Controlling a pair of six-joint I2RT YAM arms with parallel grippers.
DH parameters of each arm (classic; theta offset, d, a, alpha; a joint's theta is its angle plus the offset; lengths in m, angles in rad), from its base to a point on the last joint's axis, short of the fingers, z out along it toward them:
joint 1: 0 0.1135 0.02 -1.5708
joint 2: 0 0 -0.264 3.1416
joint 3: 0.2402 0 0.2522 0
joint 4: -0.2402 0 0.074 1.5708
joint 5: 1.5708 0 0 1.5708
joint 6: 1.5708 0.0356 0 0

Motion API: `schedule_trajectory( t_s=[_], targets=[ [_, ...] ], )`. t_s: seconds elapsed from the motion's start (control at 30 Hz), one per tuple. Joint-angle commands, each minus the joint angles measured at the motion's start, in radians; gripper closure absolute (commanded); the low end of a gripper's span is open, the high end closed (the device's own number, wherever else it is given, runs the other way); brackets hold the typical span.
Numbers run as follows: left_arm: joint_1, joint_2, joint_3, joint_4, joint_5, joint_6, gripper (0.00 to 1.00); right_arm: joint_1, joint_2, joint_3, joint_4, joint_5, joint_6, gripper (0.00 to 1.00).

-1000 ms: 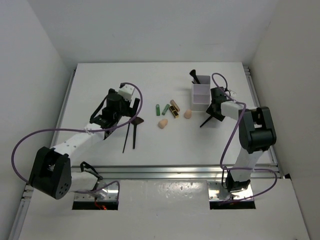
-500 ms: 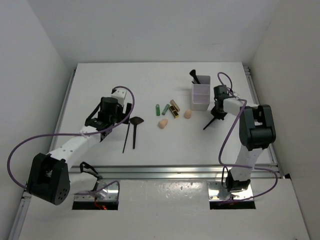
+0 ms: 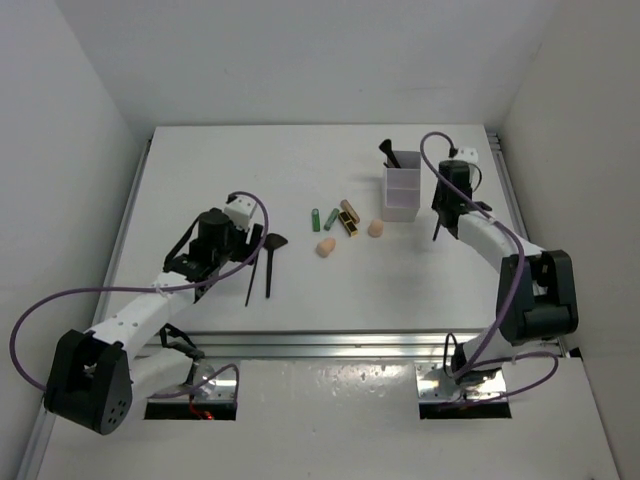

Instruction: Organize the makeup

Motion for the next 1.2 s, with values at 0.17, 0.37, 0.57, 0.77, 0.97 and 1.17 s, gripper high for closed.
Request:
schedule_trajectory(
  t_s=[0.17, 0.37, 0.57, 0.77, 0.97, 1.17],
  targets=[
    [0.018, 0.014, 0.001, -0.055, 0.271, 0.124, 0.33, 0.079, 0.062, 0.234, 0.633, -0.107, -0.465, 1.0],
    [0.028, 0.033, 0.01, -0.055, 0.249, 0.133, 0.33, 0.088, 0.269, 0.352, 0.873, -0.268, -0.47, 1.0],
    [0.049, 0.079, 0.019, -0.055, 0.206, 0.142, 0.33, 0.093, 0.39, 0.424, 0.882, -0.366, -0.401, 1.0],
    [0.058, 0.152, 0.056, -0.055, 0.206, 0.113, 0.33, 0.096, 0.456, 0.415, 0.882, -0.377, -0.4, 1.0],
    [0.058, 0.189, 0.056, -0.046, 0.206, 0.092, 0.3, 0.116, 0.41, 0.236, 0.928, -0.354, -0.347, 0.96],
    [0.026, 0.244, 0.067, -0.037, 0.225, 0.112, 0.22, 0.121, 0.346, 0.138, 0.968, -0.333, -0.336, 0.75]
  ],
)
